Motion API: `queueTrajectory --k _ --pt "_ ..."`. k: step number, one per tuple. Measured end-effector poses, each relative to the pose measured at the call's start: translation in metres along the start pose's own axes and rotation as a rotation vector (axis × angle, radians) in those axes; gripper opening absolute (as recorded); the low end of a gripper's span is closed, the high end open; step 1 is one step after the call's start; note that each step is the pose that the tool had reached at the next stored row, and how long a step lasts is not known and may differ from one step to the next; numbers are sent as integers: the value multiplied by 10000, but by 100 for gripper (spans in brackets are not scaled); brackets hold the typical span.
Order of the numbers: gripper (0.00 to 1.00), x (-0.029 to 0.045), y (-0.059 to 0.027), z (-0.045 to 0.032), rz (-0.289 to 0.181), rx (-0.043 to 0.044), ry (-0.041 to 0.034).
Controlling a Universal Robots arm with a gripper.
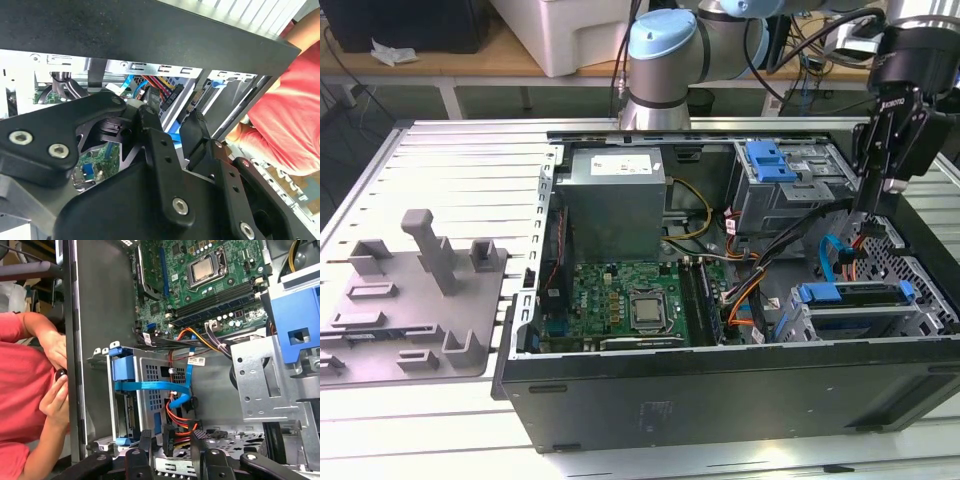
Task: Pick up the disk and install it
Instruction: 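Insert the first disk wire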
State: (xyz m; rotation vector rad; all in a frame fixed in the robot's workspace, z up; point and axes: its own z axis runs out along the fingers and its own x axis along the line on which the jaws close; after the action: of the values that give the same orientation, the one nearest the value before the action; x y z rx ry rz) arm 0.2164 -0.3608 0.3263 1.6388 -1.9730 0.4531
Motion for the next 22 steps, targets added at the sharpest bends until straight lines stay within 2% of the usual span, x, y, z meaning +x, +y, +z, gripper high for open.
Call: queueTrajectory --k 8,11,22 --pt "44 62 -7 50 98 -72 -10" --pt "44 58 -7 57 105 -77 -7" --pt "44 -28 2 70 143 -53 167"
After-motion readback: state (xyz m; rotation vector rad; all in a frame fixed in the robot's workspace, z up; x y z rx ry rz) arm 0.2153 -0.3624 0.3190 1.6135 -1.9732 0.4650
